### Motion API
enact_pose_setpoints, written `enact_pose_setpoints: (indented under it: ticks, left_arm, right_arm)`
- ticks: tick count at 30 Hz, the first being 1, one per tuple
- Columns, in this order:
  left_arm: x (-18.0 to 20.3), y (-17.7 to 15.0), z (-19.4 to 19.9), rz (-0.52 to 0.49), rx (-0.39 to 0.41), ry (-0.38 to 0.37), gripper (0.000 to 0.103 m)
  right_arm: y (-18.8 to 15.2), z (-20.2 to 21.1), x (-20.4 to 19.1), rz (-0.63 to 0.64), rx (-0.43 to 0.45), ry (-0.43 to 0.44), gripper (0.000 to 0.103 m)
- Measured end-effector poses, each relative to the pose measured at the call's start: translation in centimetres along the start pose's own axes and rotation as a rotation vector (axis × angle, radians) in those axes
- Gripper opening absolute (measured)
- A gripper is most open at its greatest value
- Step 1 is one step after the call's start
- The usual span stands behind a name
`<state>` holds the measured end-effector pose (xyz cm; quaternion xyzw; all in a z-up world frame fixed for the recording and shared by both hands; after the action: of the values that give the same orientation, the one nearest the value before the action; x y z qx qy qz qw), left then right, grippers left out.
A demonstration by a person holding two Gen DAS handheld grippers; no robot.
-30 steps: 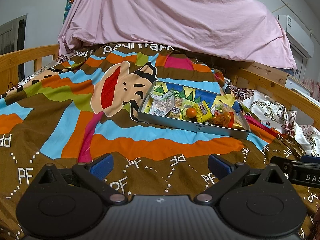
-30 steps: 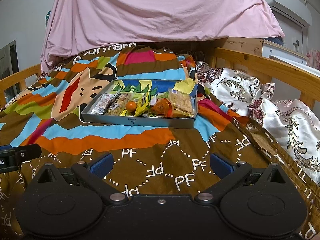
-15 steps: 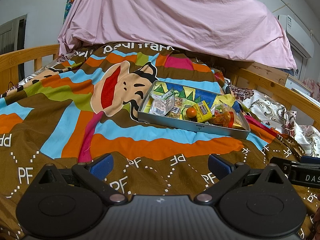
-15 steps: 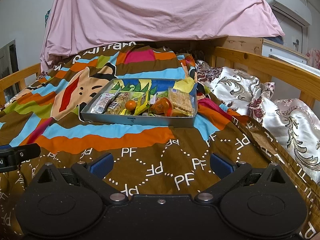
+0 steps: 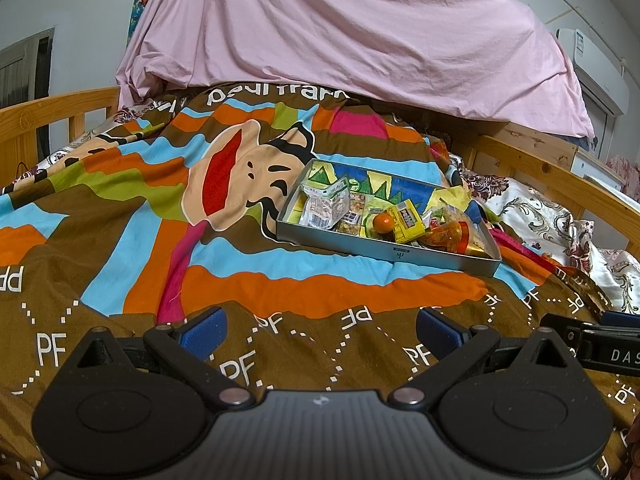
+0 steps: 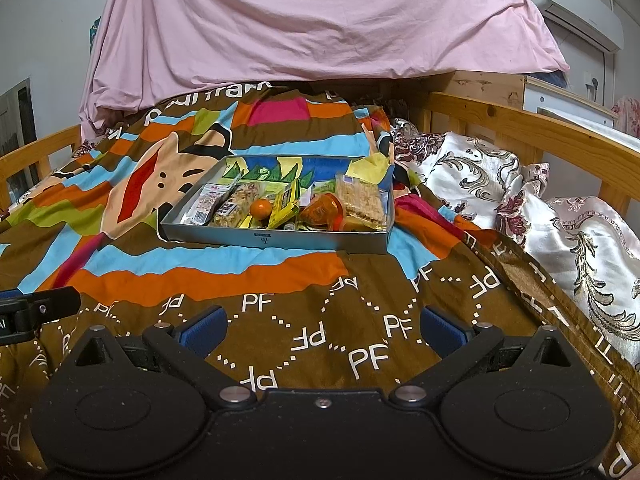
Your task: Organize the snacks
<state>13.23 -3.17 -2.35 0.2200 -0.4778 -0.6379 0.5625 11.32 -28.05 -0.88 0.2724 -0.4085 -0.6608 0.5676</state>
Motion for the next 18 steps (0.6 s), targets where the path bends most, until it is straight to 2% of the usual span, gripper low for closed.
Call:
enact_pose_setpoints:
  ticks: [13,18]
  left_arm:
    - [-0.44,-0.61,0.26,0.018,-0.026,0.070,0.103]
    - [-0.12,-0.41,0.66,-0.001,-0.020,0.071,0.103]
  right_arm:
    - [-0.02,0.02,0.00,0.000,-0.001,-0.001,0.102]
    - [0.02,0.01,-0.04,0.001,-0.003,-0.001,0.102]
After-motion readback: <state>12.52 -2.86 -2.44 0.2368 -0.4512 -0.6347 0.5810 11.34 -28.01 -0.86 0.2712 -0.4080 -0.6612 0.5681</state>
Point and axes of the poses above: each gripper's, at about its wrist camera, not at the fingertips, and z roughly against the way its jaws point, x to its right, y to its top, the point moved 8 cm from there along -z, roughly the way its jaws point, and after that the axes turned 15 degrees about -y, right-handed, at the moved point
